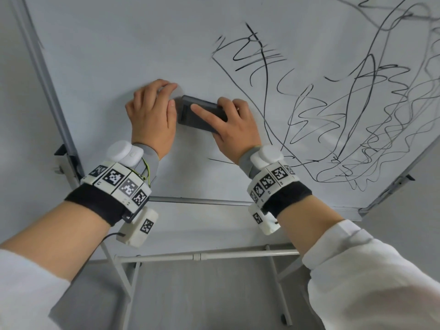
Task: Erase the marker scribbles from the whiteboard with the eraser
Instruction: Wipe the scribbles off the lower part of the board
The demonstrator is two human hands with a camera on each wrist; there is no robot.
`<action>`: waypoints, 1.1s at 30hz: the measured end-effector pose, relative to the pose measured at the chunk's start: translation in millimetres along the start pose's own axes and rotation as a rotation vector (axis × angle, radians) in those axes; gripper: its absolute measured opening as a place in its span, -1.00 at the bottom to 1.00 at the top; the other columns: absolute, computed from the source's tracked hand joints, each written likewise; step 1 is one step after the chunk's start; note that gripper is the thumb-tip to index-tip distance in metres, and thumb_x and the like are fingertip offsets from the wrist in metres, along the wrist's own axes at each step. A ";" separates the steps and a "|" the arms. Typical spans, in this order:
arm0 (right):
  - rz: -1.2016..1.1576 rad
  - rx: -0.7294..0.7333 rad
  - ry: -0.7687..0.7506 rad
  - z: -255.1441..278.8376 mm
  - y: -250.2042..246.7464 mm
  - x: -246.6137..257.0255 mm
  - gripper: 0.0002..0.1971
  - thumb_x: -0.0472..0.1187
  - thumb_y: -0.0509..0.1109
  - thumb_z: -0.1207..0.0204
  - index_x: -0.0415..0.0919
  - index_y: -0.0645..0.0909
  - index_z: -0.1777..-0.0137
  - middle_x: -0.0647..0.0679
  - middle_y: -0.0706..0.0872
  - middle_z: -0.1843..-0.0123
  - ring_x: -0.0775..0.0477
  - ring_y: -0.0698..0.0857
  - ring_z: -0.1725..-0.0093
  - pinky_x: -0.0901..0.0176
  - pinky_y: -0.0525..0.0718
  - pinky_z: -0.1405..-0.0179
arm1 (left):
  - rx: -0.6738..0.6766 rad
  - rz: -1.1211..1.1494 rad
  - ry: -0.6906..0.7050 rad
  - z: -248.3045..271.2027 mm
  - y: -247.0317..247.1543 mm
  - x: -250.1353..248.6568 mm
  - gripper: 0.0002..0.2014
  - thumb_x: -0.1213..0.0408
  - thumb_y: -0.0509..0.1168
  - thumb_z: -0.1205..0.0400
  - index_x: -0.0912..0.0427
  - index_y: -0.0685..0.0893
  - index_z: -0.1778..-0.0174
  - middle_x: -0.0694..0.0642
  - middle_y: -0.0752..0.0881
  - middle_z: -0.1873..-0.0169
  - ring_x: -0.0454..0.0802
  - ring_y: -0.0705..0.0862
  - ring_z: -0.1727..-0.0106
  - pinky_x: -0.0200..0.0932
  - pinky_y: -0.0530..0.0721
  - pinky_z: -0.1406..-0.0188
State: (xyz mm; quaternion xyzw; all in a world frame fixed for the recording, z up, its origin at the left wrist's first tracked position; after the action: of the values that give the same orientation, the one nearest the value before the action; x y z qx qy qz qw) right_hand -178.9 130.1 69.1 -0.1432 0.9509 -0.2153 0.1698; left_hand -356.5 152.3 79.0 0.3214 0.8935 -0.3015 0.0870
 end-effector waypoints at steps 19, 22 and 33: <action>-0.060 0.045 -0.019 3.8 12.1 22.1 -0.41 -0.41 0.39 -0.37 0.11 0.60 -0.37 -0.21 0.62 -0.12 -0.23 0.38 0.03 -0.11 0.60 0.16 | 0.018 -0.040 -0.019 8.4 1.3 13.9 -0.59 0.19 -0.03 -0.63 0.08 0.53 -0.35 0.08 0.48 -0.38 0.22 0.37 -0.34 0.08 0.33 -0.16; -0.047 0.103 -0.096 31.1 22.2 30.4 -0.33 -0.45 0.43 -0.29 0.14 0.58 -0.37 -0.12 0.46 -0.15 -0.22 0.38 0.04 -0.05 0.58 0.18 | 0.018 -0.040 -0.017 7.9 2.3 14.0 -0.58 0.19 -0.05 -0.63 0.06 0.53 -0.36 0.07 0.49 -0.37 0.22 0.38 -0.31 0.08 0.34 -0.14; -0.009 0.002 -0.011 6.9 6.0 5.2 -0.41 -0.35 0.36 -0.40 0.18 0.50 -0.40 -0.10 0.44 -0.16 -0.23 0.39 0.02 -0.08 0.57 0.14 | 0.039 -0.028 -0.004 11.3 9.1 8.2 -0.57 0.18 -0.06 -0.62 0.08 0.53 -0.35 0.08 0.48 -0.37 0.24 0.38 -0.32 0.10 0.34 -0.16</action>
State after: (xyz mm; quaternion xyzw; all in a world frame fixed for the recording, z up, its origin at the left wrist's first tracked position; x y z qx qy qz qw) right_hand -182.1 131.0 59.1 -0.1483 0.9492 -0.2162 0.1742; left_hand -357.6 155.4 62.6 0.3098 0.8917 -0.3207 0.0781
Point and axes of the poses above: each hand's wrist, its own z-axis away from the middle knuckle, its own y-axis out of the palm, x = y × z, the point moved 3 cm from there along -z, towards the middle knuckle
